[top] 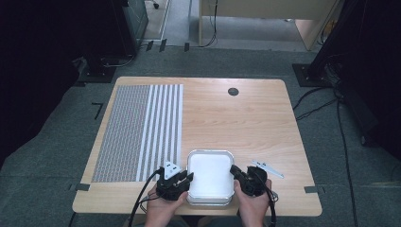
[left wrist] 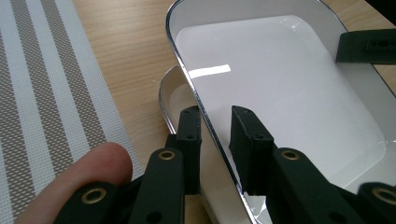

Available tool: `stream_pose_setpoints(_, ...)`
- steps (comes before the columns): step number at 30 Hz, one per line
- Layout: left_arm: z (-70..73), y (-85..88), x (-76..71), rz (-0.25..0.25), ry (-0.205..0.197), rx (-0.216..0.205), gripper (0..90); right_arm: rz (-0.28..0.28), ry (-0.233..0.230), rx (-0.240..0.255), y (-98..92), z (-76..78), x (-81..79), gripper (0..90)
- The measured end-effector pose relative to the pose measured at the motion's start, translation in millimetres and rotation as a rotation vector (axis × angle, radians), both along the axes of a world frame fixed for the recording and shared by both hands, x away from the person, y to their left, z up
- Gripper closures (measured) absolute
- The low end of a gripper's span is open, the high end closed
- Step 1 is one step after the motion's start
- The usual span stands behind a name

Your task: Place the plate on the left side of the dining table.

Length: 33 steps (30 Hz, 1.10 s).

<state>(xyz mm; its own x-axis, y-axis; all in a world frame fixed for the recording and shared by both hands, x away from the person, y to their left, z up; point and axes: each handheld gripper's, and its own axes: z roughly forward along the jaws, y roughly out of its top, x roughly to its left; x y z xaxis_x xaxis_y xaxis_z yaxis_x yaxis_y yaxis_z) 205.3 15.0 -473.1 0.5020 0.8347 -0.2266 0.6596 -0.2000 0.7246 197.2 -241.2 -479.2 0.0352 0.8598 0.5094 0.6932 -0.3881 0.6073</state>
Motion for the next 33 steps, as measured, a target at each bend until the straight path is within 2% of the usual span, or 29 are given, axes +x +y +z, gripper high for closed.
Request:
stream_pose_setpoints(3,2.9,3.5,3.5,0.004,0.000,-0.003,74.0,0.007,0.000,-0.004,3.7,3.8,4.5,88.5)
stream_pose_setpoints(6,8.5,9.5,8.6,0.006,0.008,-0.027,74.8,0.005,0.005,0.003,6.6,6.8,10.4,88.5)
stream_pose_setpoints(8,11.9,12.0,11.4,0.003,0.006,-0.027,74.8,0.005,0.011,0.026,7.7,8.6,13.8,88.4)
stream_pose_setpoints(14,18.0,22.8,20.7,0.011,-0.006,-0.023,74.8,0.010,0.002,0.017,18.7,16.0,24.8,88.5)
stream_pose_setpoints(22,24.0,44.1,33.7,0.042,-0.007,-0.043,76.0,0.027,-0.004,0.023,37.8,20.3,41.0,88.7)
stream_pose_setpoints(25,27.5,51.2,37.3,0.060,-0.018,-0.039,77.1,0.032,-0.004,0.028,46.0,22.6,47.2,89.0)
stream_pose_setpoints(33,33.2,64.7,45.7,0.095,-0.037,-0.026,77.2,0.043,-0.019,0.001,65.5,32.2,60.7,89.2)
